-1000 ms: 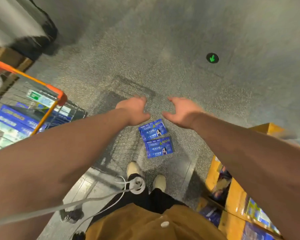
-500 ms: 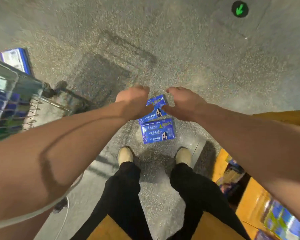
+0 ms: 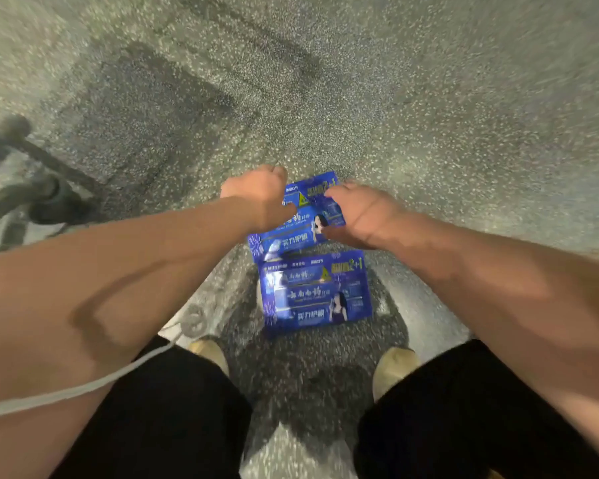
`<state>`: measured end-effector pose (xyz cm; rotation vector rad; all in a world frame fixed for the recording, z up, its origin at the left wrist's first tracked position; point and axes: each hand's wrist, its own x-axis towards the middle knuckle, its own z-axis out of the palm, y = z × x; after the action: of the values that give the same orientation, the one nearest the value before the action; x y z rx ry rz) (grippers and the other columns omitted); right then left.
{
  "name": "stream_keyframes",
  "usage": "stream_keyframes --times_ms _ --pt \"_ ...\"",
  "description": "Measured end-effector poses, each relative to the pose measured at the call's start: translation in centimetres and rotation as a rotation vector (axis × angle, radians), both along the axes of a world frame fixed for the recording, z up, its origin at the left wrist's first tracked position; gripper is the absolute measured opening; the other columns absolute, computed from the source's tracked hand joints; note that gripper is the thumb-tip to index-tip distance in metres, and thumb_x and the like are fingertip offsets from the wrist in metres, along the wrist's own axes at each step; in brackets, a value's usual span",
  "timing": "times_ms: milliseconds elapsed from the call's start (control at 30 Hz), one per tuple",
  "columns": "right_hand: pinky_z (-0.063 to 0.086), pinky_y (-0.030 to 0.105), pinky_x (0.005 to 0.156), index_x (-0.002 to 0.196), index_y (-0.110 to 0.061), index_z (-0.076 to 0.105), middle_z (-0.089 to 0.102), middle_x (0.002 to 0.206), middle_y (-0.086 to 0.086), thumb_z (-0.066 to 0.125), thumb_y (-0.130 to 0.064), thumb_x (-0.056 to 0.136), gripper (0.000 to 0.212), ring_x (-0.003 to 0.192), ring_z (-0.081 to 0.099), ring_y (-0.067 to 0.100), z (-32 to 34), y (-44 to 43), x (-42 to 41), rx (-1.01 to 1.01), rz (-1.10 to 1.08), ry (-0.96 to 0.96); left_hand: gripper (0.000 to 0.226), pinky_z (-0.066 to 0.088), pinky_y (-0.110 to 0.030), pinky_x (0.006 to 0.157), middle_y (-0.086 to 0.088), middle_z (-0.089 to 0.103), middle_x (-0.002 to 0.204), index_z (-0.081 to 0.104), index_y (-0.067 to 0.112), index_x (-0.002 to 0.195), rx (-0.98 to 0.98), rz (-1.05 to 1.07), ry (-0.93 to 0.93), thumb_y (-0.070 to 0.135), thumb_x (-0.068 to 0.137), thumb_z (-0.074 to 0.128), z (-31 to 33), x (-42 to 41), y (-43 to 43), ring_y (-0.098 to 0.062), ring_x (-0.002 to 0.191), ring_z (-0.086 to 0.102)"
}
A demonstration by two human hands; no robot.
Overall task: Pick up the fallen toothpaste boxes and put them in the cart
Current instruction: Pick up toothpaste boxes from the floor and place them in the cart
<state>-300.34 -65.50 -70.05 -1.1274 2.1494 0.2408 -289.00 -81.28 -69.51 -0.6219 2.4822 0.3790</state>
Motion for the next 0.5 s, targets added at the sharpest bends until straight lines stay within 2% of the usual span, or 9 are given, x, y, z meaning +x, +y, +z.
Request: stream_keyframes --times_ms 67,133,267,300,400,500 --pt "0.049 0.041 0.100 0.134 -0.025 0.051 0.060 0.129 0.007 0.059 -0.063 0.085 0.062 0.112 0.060 0.031 -3.6 0.4 0.0 0.024 -0.064 -0.051 0.060 0.050 -0.046 0.089 -0.009 0.053 0.134 0.047 0.014 0.136 -0.018 -0.018 -0.001 0.054 0.094 0.059 -3.3 -0.4 -0.2 -0.033 0.120 0.057" --pt "0.047 0.038 0.100 0.133 -0.025 0.052 0.059 0.126 0.006 0.059 -0.060 0.086 0.059 0.112 0.060 0.029 -6.3 0.8 0.2 0.013 -0.055 -0.074 0.063 0.050 -0.046 0.087 -0.010 0.053 0.132 0.045 0.013 0.135 -0.056 -0.049 0.005 0.057 0.093 0.060 -5.9 -1.1 -0.7 -0.034 0.118 0.058" --pt "0.052 0.039 0.084 0.110 -0.025 0.054 0.057 0.102 -0.001 0.067 -0.056 0.078 0.047 0.098 0.062 0.028 -9.5 2.2 1.3 -0.061 -0.015 -0.079 0.075 0.049 -0.049 0.093 -0.011 0.050 0.134 0.041 0.013 0.138 -0.064 -0.057 -0.029 0.062 0.087 0.066 -9.3 -1.8 -1.5 -0.034 0.121 0.055" --pt "0.052 0.041 0.084 0.112 -0.023 0.054 0.057 0.104 -0.001 0.069 -0.055 0.078 0.049 0.100 0.062 0.029 -9.9 2.3 1.5 -0.086 -0.014 -0.081 0.080 0.049 -0.051 0.096 -0.012 0.049 0.136 0.040 0.013 0.139 -0.059 -0.054 -0.035 0.064 0.085 0.067 -9.9 -2.0 -1.5 -0.035 0.123 0.053" --pt "0.051 0.046 0.094 0.137 -0.018 0.049 0.057 0.125 0.005 0.071 -0.054 0.081 0.070 0.115 0.057 0.029 -10.2 2.6 2.0 -0.073 -0.014 -0.125 0.096 0.046 -0.053 0.098 -0.012 0.046 0.142 0.035 0.015 0.146 -0.047 -0.042 -0.087 0.071 0.077 0.072 -11.4 -1.9 -0.9 -0.036 0.128 0.050" --pt "0.050 0.045 0.095 0.142 -0.020 0.044 0.053 0.132 0.004 0.072 -0.055 0.082 0.075 0.121 0.054 0.029 -10.3 2.7 2.5 -0.048 0.020 -0.145 0.110 0.045 -0.054 0.101 -0.013 0.044 0.146 0.029 0.014 0.152 -0.049 -0.067 -0.138 0.076 0.073 0.072 -12.6 -1.5 -0.2 -0.037 0.131 0.049"
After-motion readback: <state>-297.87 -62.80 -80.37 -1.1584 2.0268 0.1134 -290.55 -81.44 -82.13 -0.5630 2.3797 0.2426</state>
